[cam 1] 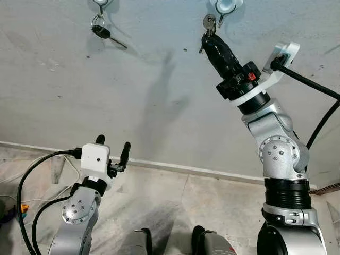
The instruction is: Hang keys on a hook
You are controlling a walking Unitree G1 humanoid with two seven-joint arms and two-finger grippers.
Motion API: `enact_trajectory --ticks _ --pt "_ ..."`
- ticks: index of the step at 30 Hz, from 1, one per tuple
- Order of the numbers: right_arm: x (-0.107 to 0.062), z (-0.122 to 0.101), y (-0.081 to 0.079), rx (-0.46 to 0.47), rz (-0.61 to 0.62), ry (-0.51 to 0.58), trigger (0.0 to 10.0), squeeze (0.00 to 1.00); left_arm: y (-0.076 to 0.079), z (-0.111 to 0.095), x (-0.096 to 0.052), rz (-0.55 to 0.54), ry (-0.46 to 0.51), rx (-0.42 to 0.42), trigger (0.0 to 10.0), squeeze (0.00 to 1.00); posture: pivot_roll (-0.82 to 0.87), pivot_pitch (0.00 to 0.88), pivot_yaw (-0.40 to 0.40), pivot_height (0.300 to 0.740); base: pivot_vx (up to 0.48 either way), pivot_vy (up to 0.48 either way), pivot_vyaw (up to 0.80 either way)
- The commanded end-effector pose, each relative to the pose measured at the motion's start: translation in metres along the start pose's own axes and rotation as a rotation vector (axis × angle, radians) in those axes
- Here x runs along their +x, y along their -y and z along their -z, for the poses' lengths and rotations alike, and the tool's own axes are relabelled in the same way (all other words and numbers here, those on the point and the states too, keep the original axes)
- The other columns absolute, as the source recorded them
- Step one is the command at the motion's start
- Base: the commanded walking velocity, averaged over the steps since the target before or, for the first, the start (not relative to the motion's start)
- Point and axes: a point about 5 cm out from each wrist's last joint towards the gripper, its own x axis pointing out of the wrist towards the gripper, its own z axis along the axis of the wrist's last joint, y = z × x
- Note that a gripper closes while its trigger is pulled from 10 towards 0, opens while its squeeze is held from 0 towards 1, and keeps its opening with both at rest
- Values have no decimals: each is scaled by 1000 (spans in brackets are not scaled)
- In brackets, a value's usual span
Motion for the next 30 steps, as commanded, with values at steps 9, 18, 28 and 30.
enact_trajectory --ticks 9,18,28,30 --pt "11 -1 8 88 -1 55 10000 0 1 6 -4 2 -30 -3 10000 0 168 262 80 740 0 0 0" --pt "13 -4 14 118 14 84 10000 0 2 7 -6 0 -33 -4 10000 0 169 264 80 740 0 0 0" --pt "8 -7 21 211 55 147 10000 0 1 7 -6 2 -33 -3 10000 0 167 266 84 740 0 0 0" --pt "5 -5 24 266 74 163 10000 0 1 7 -6 5 -33 -2 10000 0 168 267 85 740 0 0 0"
